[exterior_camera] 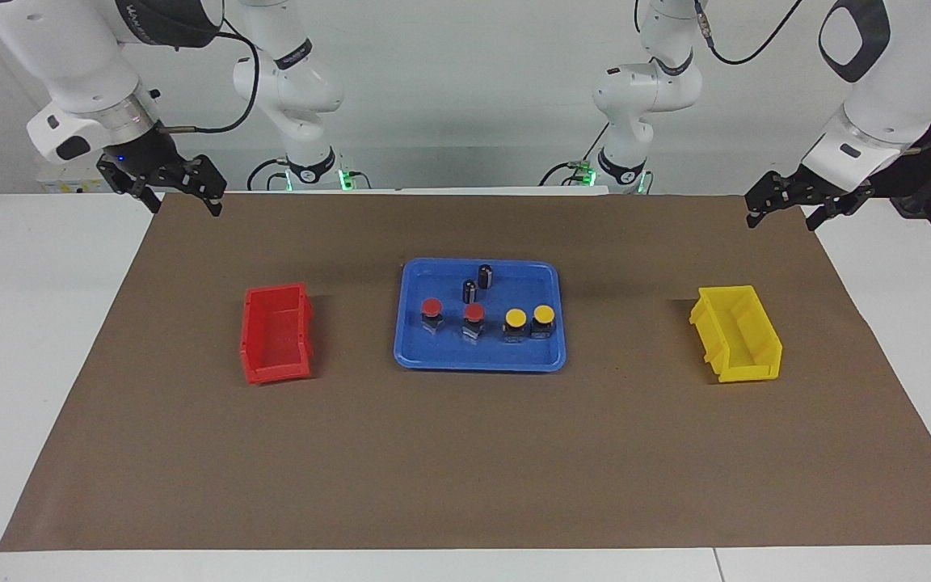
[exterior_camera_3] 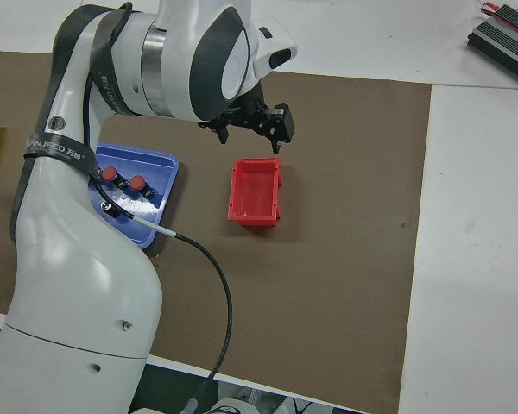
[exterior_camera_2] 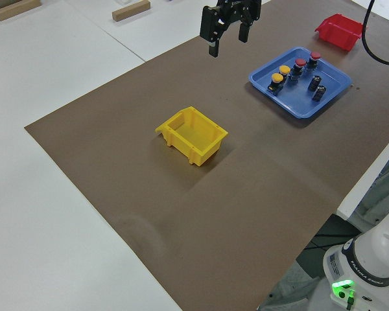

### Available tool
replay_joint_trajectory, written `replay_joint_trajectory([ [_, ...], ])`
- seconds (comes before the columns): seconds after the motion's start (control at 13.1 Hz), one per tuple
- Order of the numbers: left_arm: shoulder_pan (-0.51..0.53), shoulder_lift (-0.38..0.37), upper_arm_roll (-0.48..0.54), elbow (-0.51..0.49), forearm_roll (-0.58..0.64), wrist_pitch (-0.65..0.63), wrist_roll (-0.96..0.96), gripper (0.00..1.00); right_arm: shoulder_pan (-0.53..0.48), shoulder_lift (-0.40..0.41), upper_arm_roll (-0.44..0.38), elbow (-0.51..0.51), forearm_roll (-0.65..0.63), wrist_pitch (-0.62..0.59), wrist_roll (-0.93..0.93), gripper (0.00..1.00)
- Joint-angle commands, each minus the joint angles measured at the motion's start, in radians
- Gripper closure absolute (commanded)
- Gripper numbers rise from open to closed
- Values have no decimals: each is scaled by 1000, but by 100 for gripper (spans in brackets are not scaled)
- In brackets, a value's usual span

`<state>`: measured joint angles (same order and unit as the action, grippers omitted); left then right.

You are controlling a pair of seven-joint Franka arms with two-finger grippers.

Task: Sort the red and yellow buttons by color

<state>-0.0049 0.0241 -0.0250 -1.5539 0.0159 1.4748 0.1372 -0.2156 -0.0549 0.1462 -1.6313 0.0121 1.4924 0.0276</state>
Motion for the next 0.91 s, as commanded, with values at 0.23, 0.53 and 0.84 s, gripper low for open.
replay_joint_trajectory([
  [0.23, 6, -36, -1, -48, 15, 35, -5, 0, -4, -8, 1, -10, -3, -1, -17, 0],
  [0.53, 5, -36, -1, -48, 15, 35, -5, 0, -10, -6, 3, -7, -3, -6, -29, 0],
  [0.84, 5, -33, -1, -43, 12, 35, -5, 0, 92, 15, 12, 5, -11, 49, 13, 0],
])
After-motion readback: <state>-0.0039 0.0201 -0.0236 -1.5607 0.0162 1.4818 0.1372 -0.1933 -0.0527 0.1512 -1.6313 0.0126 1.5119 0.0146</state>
